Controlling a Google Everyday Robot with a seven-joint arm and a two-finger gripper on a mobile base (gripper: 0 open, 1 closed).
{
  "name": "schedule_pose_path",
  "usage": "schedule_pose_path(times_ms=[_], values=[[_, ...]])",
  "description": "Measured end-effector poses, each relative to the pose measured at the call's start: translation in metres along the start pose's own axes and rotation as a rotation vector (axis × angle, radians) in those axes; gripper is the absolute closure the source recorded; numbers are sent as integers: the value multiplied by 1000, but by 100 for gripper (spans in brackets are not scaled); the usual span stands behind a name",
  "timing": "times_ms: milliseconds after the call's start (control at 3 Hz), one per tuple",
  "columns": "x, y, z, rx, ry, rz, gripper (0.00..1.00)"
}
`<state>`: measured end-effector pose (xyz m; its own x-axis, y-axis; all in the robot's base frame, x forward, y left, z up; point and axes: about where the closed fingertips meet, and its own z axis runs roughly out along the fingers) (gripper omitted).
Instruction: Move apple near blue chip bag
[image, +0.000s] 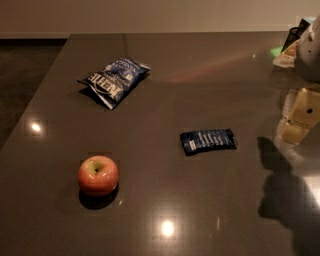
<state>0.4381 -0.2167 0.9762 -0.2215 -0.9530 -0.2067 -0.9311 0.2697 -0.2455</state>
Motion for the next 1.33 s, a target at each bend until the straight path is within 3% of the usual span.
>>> schedule_pose_path(times_ms=[333,667,1000,1333], values=[[-2,0,0,-6,-6,-2,0],[-18,1,4,-52,-46,-19,0],[-49,12,17,-93,-115,-75,0],[-106,46,56,-128,-204,-195,0]])
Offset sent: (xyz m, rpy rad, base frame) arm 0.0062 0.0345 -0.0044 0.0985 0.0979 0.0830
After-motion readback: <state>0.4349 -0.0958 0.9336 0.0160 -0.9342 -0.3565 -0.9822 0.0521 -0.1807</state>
